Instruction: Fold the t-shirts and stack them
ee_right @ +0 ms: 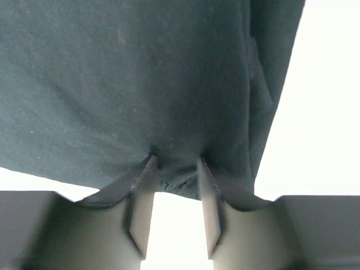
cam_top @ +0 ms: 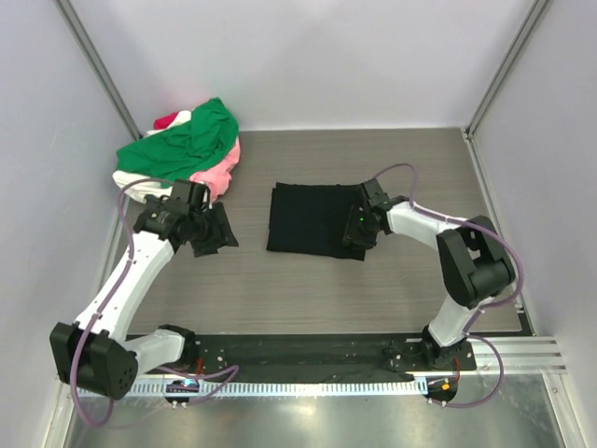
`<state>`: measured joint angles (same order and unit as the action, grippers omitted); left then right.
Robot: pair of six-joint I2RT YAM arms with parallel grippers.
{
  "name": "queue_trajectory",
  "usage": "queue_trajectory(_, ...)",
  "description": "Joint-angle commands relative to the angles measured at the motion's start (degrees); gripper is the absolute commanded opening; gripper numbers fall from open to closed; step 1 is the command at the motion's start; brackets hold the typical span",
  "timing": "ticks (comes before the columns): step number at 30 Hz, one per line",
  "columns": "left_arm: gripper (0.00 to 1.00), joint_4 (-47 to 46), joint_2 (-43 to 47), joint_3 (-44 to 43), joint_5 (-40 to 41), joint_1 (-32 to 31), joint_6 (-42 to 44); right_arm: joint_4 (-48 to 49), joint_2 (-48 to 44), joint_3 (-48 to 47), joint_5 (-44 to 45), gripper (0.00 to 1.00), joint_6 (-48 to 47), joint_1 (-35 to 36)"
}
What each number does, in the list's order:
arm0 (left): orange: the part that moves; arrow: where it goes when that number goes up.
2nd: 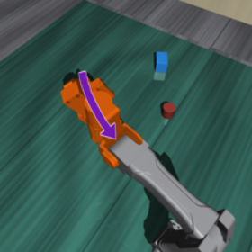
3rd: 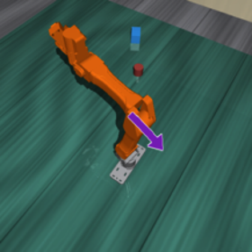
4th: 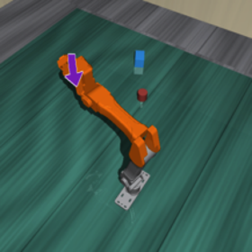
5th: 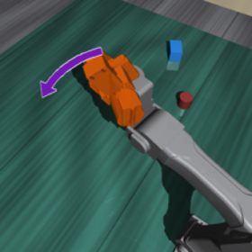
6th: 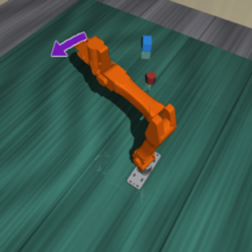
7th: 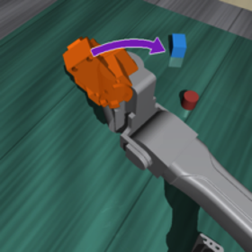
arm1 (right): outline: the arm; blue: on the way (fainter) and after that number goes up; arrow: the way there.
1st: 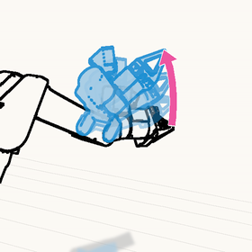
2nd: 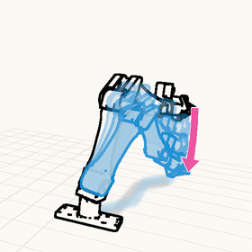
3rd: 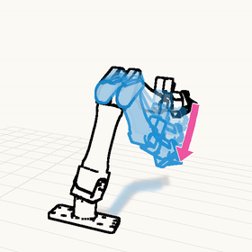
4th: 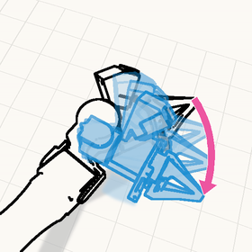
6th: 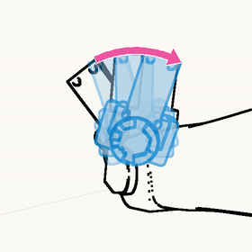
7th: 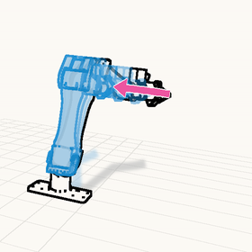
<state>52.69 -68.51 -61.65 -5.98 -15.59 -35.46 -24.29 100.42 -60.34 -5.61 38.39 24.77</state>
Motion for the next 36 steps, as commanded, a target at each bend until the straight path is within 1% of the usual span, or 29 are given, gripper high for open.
queue_trajectory(1, 0.58, 0.93, 5.05, 2.23, 0.96, -0.05, 1.18, -3.92, -6.8, 2.95, 1.24, 0.44, -3.93, -0.78)
queue_trajectory(2, 0.59, 1.01, 5.92, 2.58, 1.75, 0.04, 1.62, -4.09, -9.52, 2.16, -0.01, 0.5, -5.33, -0.69)
queue_trajectory(3, 0.59, 1.1, 6.54, 3.19, 2.11, -0.05, 2.06, -5.31, -10.76, 1.02, -0.45, 0.59, -6.04, -0.69)
queue_trajectory(5, 0.59, 0.84, 7.6, 3.99, 3.07, 0.04, 3.2, -7.07, -13.04, -3.54, 0.67, 0.71, -7.01, -0.69)
queue_trajectory(6, 0.59, 1.1, 7.69, 4.25, 4.03, -0.05, 3.64, -9.08, -13.41, -5.3, 1.64, 0.8, -7.97, -0.95)
queue_trajectory(7, 0.59, 1.19, 7.95, 4.86, 4.31, 0.04, 3.99, -10.15, -13.41, -8.8, 2.7, 0.82, -8.59, -1.13)
queue_trajectory(9, 0.59, 1.19, 8.21, 5.57, 5.27, 0.04, 4.26, -12.26, -11.92, -12.94, 5.16, 0.84, -9.65, -2.01)
queue_trajectory(11, 0.59, 0.58, 9.44, 6.71, 4.93, 0.04, 4.09, -13.58, -9.64, -15.41, 5.34, 0.84, -10.97, -4.2)
queue_trajectory(13, 0.6, -0.65, 10.24, 7.07, 4.57, 0.04, 4.26, -15.51, -5.43, -19.1, 5.34, 0.83, -11.84, -6.48)
queue_trajectory(16, 0.61, -1.53, 11.38, 7.59, 5.01, -0.05, 4.26, -16.57, -0.06, -23.33, 9.64, 0.83, -13.33, -7.72)
queue_trajectory(21, 0.61, -2.41, 11.47, 7.86, 5.01, 0.04, 4.17, -17.01, 7.67, -30.08, 9.12, 0.81, -15.63, -8.86)
queue_trajectory(30, 0.6, -2.59, 11.73, 8.03, 5.19, 0.04, 4.0, -15.87, 18.22, -34.93, 8.95, 0.74, -17.38, -10.45)
queue_trajectory(32, 0.6, -2.5, 11.73, 8.03, 5.19, 0.04, 4.0, -15.7, 19.28, -34.94, 8.77, 0.7, -17.65, -10.62)
queue_trajectory(33, 0.6, -2.5, 11.91, 8.03, 5.1, 0.13, 4.0, -15.35, 20.33, -34.59, 8.86, 0.66, -17.82, -10.71)
queue_trajectory(35, 0.6, -2.68, 12.0, 8.03, 5.19, 0.13, 4.0, -15.0, 20.86, -33.89, 8.95, 0.62, -18.0, -10.98)
queue_trajectory(36, 0.6, -2.59, 12.0, 8.03, 5.19, 0.04, 4.0, -14.38, 21.3, -33.01, 8.86, 0.57, -18.0, -10.98)
